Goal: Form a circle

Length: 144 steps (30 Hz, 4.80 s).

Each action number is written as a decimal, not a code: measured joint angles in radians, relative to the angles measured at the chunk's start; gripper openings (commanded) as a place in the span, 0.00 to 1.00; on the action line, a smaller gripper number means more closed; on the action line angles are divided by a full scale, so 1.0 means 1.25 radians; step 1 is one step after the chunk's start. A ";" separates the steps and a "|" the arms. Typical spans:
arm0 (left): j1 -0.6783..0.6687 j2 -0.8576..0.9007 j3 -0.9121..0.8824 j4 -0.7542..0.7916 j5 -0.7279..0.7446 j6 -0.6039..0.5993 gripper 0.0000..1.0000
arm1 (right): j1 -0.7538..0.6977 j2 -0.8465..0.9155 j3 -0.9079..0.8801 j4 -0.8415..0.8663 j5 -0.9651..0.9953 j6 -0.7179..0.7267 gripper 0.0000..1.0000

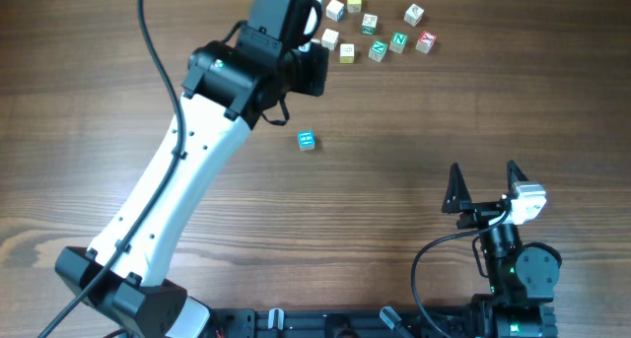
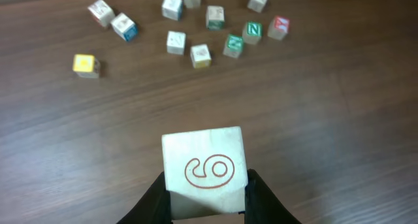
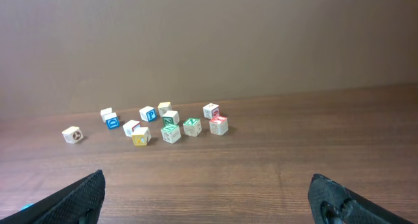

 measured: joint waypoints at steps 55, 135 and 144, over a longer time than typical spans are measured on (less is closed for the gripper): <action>-0.118 0.151 -0.520 0.479 -0.087 -0.105 0.32 | 0.000 0.000 0.000 0.000 0.000 0.000 1.00; -0.173 0.216 -0.515 0.516 -0.003 -0.097 0.39 | 0.000 0.000 0.000 0.000 0.000 0.000 1.00; -0.172 0.216 -0.515 0.512 -0.021 -0.097 0.39 | 0.000 0.000 0.000 0.000 0.000 0.000 1.00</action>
